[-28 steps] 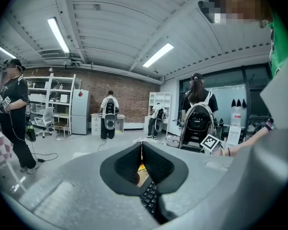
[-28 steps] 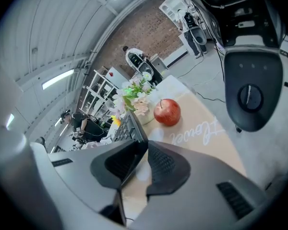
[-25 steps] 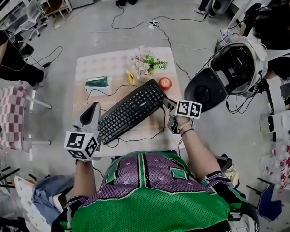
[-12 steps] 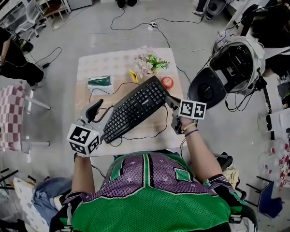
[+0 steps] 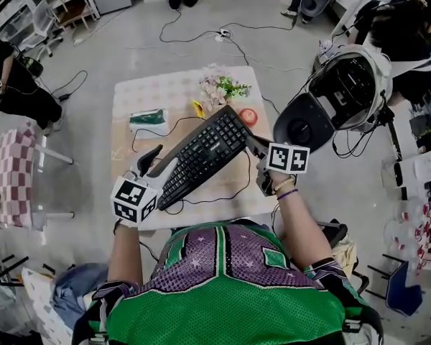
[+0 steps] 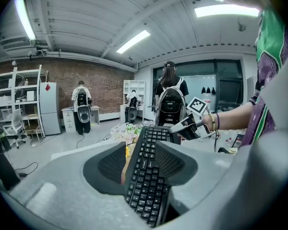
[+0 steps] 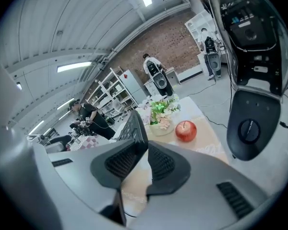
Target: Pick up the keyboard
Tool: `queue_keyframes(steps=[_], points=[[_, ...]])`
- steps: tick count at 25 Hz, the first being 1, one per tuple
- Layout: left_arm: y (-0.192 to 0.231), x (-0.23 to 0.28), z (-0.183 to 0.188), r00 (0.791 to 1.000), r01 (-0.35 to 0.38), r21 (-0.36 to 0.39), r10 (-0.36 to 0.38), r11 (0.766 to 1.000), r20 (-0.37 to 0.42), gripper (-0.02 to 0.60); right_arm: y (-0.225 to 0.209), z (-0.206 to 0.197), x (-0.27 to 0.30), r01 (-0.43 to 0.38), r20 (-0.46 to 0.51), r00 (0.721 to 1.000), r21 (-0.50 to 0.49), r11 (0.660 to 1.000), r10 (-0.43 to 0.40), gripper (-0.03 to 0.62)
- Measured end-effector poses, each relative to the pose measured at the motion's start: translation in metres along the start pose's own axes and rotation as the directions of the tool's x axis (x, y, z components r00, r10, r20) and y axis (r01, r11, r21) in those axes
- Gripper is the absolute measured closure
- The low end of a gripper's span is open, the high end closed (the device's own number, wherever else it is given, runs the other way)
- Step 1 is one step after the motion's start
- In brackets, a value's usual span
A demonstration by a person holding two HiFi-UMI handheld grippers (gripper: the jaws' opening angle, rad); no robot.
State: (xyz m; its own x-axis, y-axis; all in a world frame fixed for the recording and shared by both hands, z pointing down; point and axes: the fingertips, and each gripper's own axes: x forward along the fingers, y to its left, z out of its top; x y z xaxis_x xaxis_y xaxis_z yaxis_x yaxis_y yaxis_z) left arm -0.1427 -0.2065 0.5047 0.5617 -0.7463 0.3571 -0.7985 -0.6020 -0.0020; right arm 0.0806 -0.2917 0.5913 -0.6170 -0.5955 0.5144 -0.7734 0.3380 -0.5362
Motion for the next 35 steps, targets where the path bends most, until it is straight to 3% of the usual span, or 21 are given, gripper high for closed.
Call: queue_keyframes(steps=[9,15,24,35], points=[[-0.001,0.007,-0.011,0.999,0.038,0.015,-0.038,0.999,-0.032,0.393,0.02,0.011,0.0,-0.006,0.011,1.0,-0.067,0.998,0.007,0.51],[-0.003,0.007,-0.012,0.999,0.041,0.002,-0.041,0.999,-0.028,0.393,0.044,0.021,-0.002,-0.054,0.029,0.998,-0.117,0.992,0.058,0.51],[0.001,0.004,-0.018,0.999,0.03,-0.009,-0.031,0.999,-0.032,0.393,0.084,0.038,-0.008,-0.104,0.072,0.99,-0.239,0.965,0.124,0.51],[0.012,0.01,-0.04,0.997,0.037,-0.02,-0.038,0.999,-0.06,0.391,0.11,0.045,-0.016,-0.13,0.078,0.984,-0.306,0.943,0.161,0.511]])
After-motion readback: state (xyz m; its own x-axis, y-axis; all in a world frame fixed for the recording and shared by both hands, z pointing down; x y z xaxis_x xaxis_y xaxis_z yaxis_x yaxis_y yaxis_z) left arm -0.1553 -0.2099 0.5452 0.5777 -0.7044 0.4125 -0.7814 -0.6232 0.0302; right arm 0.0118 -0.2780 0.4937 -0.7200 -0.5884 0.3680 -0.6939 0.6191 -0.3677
